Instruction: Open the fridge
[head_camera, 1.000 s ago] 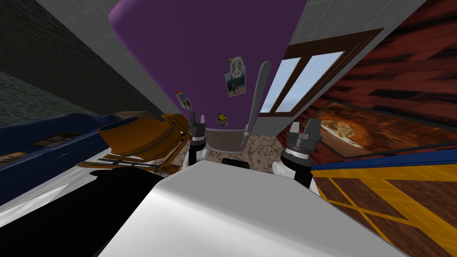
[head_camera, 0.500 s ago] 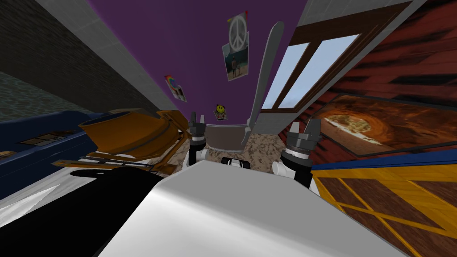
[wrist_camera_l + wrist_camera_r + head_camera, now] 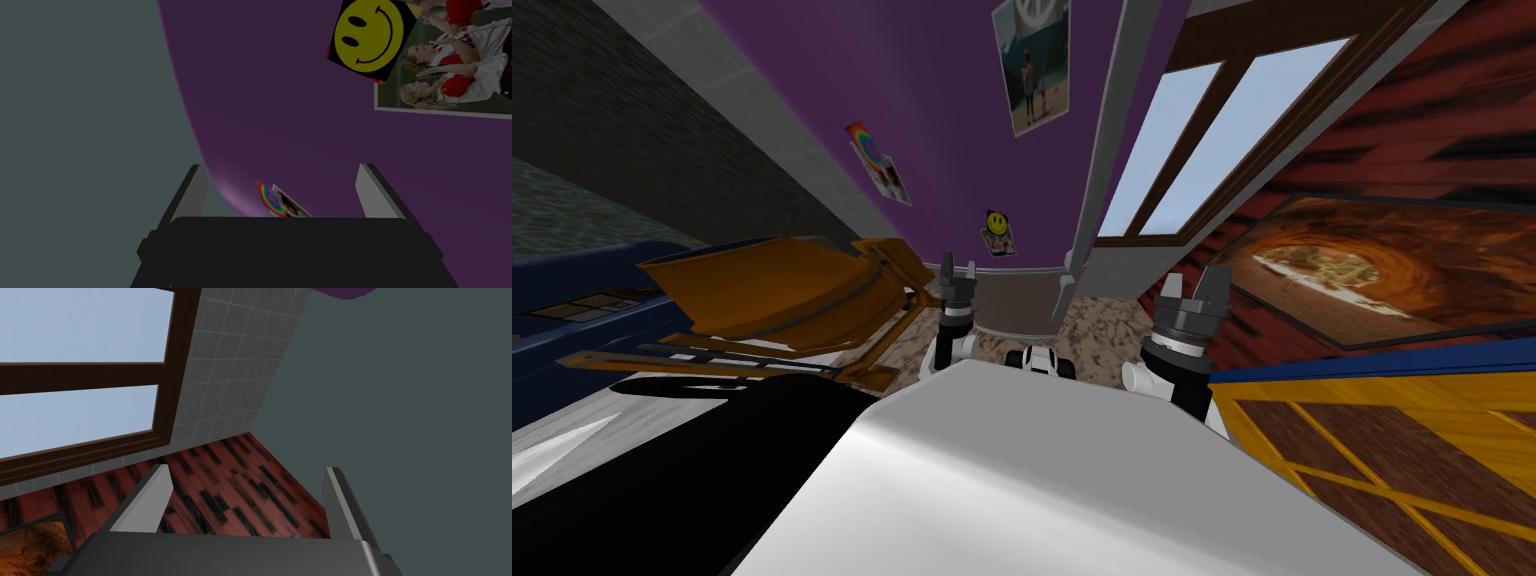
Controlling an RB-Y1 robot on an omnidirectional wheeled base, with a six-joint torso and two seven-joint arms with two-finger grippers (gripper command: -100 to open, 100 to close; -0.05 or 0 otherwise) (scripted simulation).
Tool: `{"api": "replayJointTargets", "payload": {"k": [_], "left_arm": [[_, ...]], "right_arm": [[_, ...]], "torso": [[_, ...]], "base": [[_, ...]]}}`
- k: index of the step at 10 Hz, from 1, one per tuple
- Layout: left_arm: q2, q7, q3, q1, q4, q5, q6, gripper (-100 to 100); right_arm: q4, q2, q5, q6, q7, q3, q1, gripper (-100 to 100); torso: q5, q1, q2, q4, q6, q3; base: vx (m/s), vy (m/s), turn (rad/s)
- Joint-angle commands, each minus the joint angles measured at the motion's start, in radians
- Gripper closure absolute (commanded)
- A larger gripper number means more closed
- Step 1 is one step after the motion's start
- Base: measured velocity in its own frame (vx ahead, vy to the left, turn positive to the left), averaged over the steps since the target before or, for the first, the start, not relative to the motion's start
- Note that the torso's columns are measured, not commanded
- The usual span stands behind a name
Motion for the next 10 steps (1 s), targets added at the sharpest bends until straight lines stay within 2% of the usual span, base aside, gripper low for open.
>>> {"api": "replayJointTargets", "payload": {"k": [1, 4, 10], "left_arm": [[0.029, -0.012, 0.004, -0.016, 0.063, 0.001, -0.031, -100], [0.036, -0.025, 0.007, -0.030, 0.131, 0.002, -0.064, -100], [0.034, -0.050, 0.014, -0.058, 0.265, 0.004, -0.129, -100]], "right_arm": [[0.000, 0.000, 0.000, 0.000, 0.000, 0.000, 0.000, 0], [0.000, 0.000, 0.000, 0.000, 0.000, 0.000, 0.000, 0], [0.000, 0.000, 0.000, 0.000, 0.000, 0.000, 0.000, 0]], "torso": [[0.000, -0.001, 0.000, 0.001, 0.000, -0.001], [0.001, 0.005, 0.002, 0.002, 0.000, 0.000], [0.000, 0.001, 0.002, 0.002, 0.000, 0.000]], "base": [[0.045, -0.208, 0.024], [0.037, -0.164, 0.018], [0.044, -0.169, 0.021]]}}
